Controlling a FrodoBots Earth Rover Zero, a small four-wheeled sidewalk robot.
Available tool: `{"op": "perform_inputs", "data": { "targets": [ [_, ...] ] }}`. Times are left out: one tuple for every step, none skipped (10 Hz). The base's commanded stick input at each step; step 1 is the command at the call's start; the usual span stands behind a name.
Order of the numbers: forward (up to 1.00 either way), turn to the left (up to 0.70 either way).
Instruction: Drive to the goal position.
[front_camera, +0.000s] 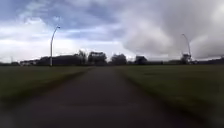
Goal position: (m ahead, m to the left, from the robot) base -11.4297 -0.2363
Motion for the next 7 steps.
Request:
{"op": "perform_inputs", "data": {
  "targets": [
    [1.0, 0.0],
    [1.0, 0.0],
    [1.0, 0.0],
    [1.0, 0.0],
    [1.0, 0.0],
    [1.0, 0.0],
    [1.0, 0.0]
  ]
}}
